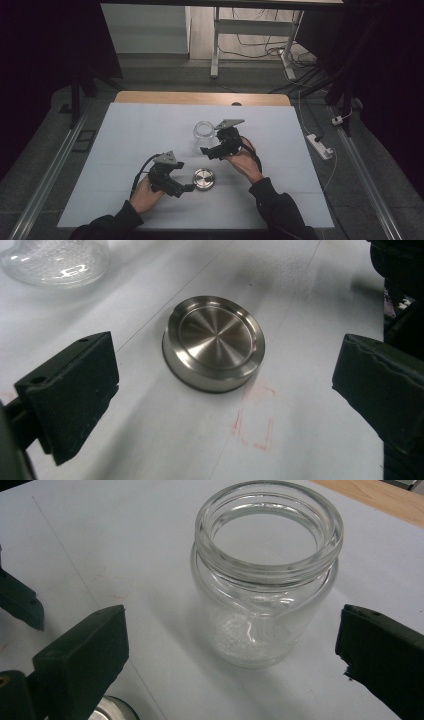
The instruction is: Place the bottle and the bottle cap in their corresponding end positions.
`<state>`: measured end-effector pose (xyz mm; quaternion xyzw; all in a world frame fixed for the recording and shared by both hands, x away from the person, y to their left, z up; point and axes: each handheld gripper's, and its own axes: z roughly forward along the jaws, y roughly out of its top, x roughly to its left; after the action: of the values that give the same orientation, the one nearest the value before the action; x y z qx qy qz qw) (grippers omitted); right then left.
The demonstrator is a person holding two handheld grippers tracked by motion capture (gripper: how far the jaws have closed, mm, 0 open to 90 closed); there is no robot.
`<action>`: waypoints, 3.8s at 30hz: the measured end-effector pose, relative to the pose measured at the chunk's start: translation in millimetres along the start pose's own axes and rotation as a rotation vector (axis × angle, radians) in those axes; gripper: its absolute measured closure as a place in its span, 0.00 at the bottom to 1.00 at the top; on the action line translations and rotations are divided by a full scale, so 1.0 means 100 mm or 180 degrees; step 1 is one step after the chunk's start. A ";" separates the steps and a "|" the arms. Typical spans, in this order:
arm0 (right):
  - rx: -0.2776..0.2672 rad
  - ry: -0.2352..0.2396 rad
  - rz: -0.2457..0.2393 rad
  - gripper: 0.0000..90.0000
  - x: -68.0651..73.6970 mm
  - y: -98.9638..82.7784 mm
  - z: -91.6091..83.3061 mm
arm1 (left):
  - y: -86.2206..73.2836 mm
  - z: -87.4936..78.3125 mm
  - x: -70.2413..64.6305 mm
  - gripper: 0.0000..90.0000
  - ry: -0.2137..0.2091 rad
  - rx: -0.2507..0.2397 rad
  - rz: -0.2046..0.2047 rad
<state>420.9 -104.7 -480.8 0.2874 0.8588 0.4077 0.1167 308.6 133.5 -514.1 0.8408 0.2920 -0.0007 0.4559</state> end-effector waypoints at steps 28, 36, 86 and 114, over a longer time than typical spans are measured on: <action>-0.0154 0.0124 -0.0203 0.00 0.35 -0.09 -0.33 | -0.24 -0.47 -0.04 0.00 0.0204 -0.0091 -0.0012; -0.0091 0.0195 -0.0256 0.00 0.46 -0.17 -0.38 | -0.33 -0.54 -0.06 0.00 0.0217 -0.0048 -0.0019; -0.0139 -0.0215 -0.0018 0.00 0.40 -0.99 -1.34 | -1.04 -1.39 -0.15 0.00 0.0883 -0.0255 -0.0450; -0.0042 -0.0769 0.0416 0.00 0.29 -1.67 -1.89 | -1.32 -1.57 -0.17 0.00 0.1230 -0.0171 -0.0677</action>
<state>248.6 -291.5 -486.7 0.3889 0.8153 0.3825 0.1944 187.8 300.2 -519.1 0.7773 0.4608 0.1201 0.4111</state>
